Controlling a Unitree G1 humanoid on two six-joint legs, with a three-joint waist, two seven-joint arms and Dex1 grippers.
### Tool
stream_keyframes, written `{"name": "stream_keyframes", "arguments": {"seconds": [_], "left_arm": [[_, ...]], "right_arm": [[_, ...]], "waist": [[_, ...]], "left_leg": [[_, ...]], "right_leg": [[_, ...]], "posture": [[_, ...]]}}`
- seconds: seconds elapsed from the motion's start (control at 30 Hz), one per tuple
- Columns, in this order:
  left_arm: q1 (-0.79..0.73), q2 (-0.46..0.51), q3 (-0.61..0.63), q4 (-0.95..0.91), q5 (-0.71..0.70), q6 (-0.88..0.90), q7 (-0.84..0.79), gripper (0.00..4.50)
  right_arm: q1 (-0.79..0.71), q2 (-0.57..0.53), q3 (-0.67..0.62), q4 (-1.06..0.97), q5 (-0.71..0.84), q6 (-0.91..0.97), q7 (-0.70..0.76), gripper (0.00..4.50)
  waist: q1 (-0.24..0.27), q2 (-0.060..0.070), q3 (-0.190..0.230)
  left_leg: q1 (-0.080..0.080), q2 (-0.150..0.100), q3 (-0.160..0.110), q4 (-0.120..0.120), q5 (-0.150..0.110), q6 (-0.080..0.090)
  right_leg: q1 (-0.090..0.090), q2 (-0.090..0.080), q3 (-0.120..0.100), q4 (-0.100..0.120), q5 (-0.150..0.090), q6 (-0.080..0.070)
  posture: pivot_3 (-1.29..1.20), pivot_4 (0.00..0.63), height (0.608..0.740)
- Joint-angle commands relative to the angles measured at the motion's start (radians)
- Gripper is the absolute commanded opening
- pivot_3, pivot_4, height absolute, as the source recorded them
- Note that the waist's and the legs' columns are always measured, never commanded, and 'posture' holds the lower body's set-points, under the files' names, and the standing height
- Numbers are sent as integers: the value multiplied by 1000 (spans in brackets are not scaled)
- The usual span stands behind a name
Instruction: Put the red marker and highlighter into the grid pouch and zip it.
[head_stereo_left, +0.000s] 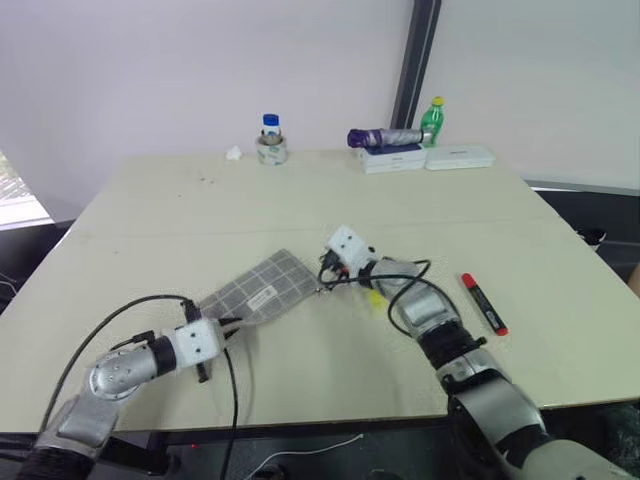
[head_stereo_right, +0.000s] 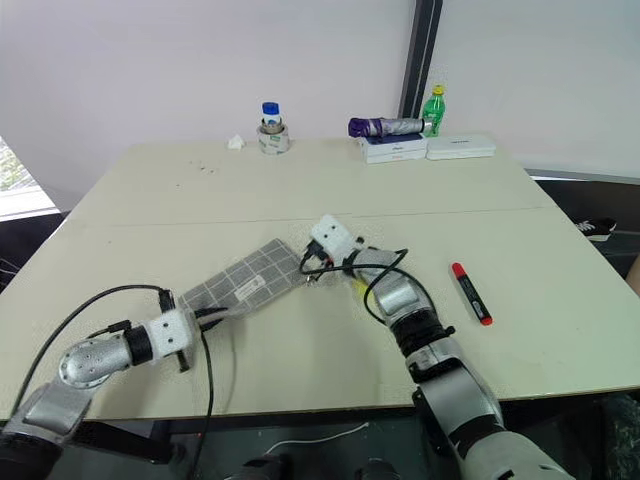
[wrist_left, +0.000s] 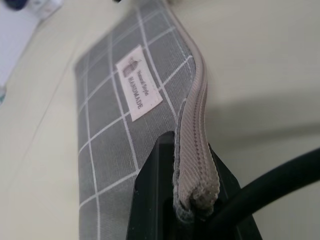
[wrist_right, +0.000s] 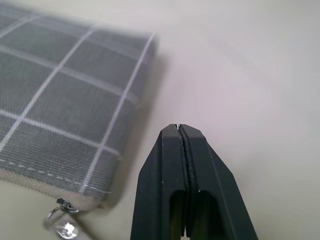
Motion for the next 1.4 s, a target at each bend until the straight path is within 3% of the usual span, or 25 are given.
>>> {"name": "stream_keyframes", "arguments": {"seconds": [0.03, 0.13, 0.37, 0.4, 0.73, 0.83, 1.07, 1.4], "left_arm": [[-21, -31, 66, -166, -137, 218, 38, 74], [-45, -86, 75, -274, -202, 367, 94, 0], [-63, -151, 48, -340, -186, 458, 146, 0], [-63, -160, 40, -345, -180, 460, 150, 0], [-54, -195, 10, -355, -157, 454, 148, 0], [-52, -196, 9, -354, -155, 450, 147, 0], [-53, -212, 6, -353, -149, 482, 176, 0], [-64, -242, -14, -361, -126, 502, 206, 0]], "right_arm": [[-20, -58, -80, -156, 51, 5, 33, 0], [20, -128, -145, -301, 139, 96, 115, 862], [106, -193, -148, -474, 226, 259, 205, 4307], [118, -192, -141, -488, 232, 296, 203, 4417], [113, -123, -143, -440, 241, 400, 105, 4417], [103, -107, -149, -413, 246, 387, 86, 3596], [107, -96, -119, -453, 256, 408, 88, 46], [132, -74, -40, -556, 240, 435, 84, 46]], "waist": [[-4, 0, 0], [-7, 0, 0], [-14, 0, 0], [-13, 0, 0], [-8, 0, 0], [-8, 0, 0], [-8, 0, 0], [-8, 0, 0]], "left_leg": [[0, 0, 0, 0, 0, 0], [0, 0, 0, 0, 0, 0], [1, 0, 1, 0, 0, 0], [1, 0, 1, 0, 0, 0], [1, -1, 1, 0, 0, 0], [1, -1, 1, 0, 0, 0], [1, -1, 1, 0, 0, 0], [1, -1, 1, 0, 0, 0]], "right_leg": [[0, 0, 0, 0, 0, 0], [1, 0, 0, 0, 0, 0], [1, 2, 0, 0, 0, 0], [1, 2, 1, 0, 0, 0], [2, 1, 1, 0, 0, 0], [1, 1, 1, 0, 0, 0], [1, 1, 1, 0, 0, 0], [1, 1, 1, 0, 0, 0]], "posture": [[0, 150, 737], [0, 150, 737], [0, 150, 737], [0, 150, 737], [0, 150, 737], [0, 150, 737], [0, 150, 737], [0, 150, 737]]}}
